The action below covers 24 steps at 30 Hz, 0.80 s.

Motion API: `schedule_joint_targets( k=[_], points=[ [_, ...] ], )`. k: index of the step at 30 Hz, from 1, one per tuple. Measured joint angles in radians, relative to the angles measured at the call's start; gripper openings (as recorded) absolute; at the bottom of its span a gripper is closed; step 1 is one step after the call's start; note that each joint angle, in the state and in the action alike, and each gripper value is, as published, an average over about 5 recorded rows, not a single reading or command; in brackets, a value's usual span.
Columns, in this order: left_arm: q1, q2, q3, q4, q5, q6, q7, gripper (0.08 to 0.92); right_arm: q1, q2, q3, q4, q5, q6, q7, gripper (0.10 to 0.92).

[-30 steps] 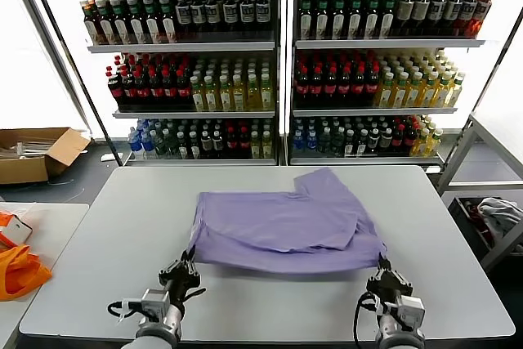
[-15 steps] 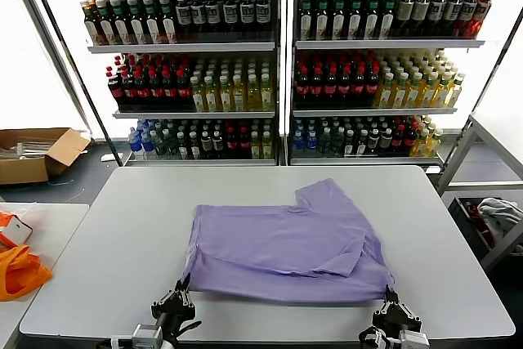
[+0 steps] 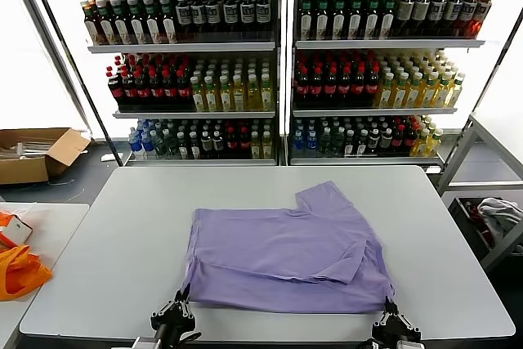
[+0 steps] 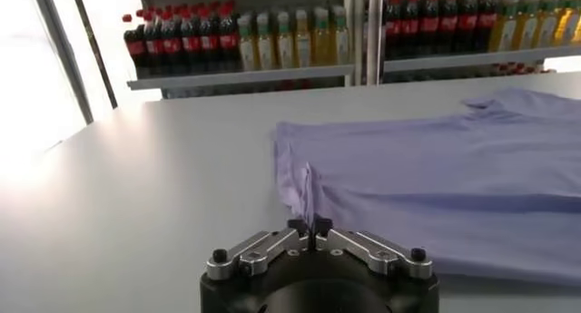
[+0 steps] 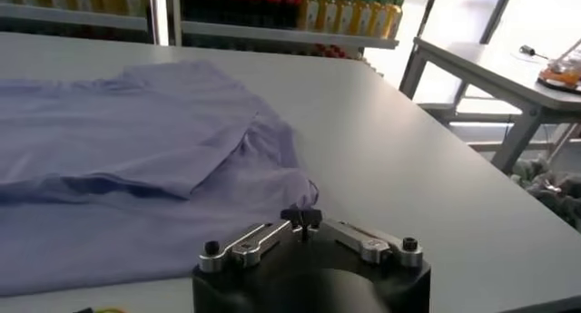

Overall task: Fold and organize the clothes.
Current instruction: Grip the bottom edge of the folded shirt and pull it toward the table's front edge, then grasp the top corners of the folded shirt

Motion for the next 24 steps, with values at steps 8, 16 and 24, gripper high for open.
schedule_joint_targets(
  k=[8,16,24],
  points=[
    [-0.027,-0.002,0.005,-0.009,-0.001,0.005,-0.004,0.434,0.022,-0.026,0.020,0.017,0.017,-0.018,-0.020,0.563],
    [-0.082,0.019,-0.011,-0.008,0.000,0.020,0.010,0.668,0.091,-0.065,0.022,0.024,0.041,-0.056,-0.040,0.779],
    [-0.136,0.065,-0.028,0.019,0.006,0.014,0.029,0.819,0.207,-0.124,0.026,-0.012,0.093,-0.072,-0.064,0.822]
  ],
)
